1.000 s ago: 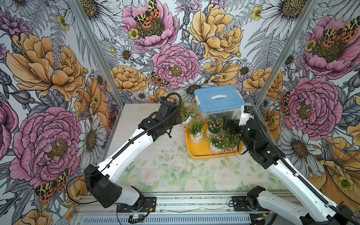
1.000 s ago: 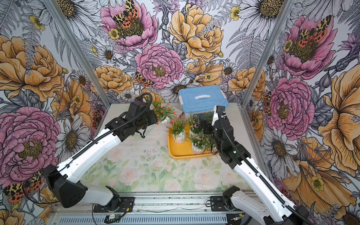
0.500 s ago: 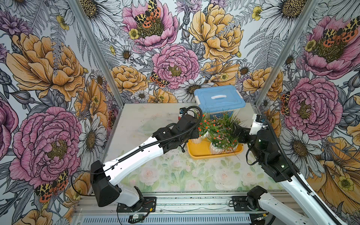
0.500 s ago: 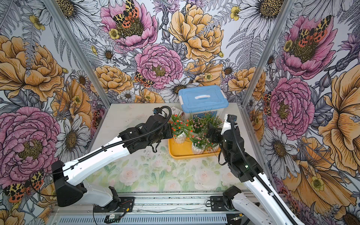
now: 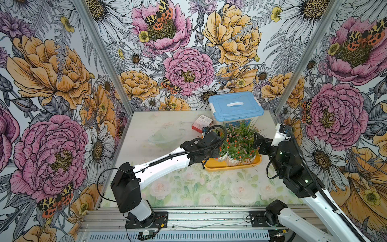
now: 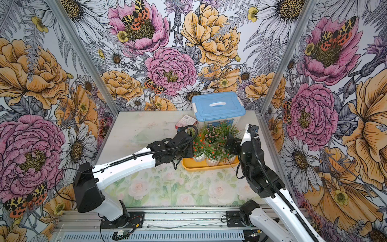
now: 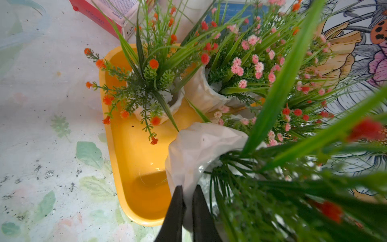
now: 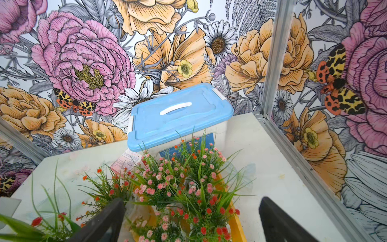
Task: Put the potted gypsophila into the storage box
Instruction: Place the baby's breath potted plant at the storage box.
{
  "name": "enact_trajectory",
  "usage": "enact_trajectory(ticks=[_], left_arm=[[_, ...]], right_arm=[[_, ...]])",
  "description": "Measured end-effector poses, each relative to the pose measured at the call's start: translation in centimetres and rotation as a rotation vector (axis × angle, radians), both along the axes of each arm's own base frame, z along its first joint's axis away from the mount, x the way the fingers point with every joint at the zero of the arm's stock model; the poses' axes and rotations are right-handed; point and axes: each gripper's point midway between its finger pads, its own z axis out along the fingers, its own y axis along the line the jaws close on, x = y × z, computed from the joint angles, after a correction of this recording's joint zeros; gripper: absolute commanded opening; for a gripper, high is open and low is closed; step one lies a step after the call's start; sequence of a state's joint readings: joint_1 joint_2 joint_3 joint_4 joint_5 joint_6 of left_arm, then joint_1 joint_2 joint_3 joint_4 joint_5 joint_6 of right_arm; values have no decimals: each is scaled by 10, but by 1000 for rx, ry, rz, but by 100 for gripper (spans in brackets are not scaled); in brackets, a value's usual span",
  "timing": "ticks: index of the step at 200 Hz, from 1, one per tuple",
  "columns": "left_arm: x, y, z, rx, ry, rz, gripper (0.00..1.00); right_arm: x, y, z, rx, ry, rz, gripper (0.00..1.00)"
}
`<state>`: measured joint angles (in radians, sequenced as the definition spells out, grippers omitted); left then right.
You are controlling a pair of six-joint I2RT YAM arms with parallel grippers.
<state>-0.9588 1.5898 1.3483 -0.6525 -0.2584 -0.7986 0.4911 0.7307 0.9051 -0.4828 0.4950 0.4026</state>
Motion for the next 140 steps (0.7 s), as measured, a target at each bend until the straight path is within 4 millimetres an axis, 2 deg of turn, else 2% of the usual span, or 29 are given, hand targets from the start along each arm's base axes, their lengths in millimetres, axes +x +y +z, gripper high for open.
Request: enact_trajectory(ticks=[65,125,140], left_arm=[[3,16,-57,56,118,31,0],[9,13,-85,69,184,28,0],[8,13,-86,68,190,25,15]], right_arm=[[10,-4,-14,-42,48,-44,100],[13,-20,-15,-38,51,-106,100],[13,-24,-15,-35,51,-120,99]])
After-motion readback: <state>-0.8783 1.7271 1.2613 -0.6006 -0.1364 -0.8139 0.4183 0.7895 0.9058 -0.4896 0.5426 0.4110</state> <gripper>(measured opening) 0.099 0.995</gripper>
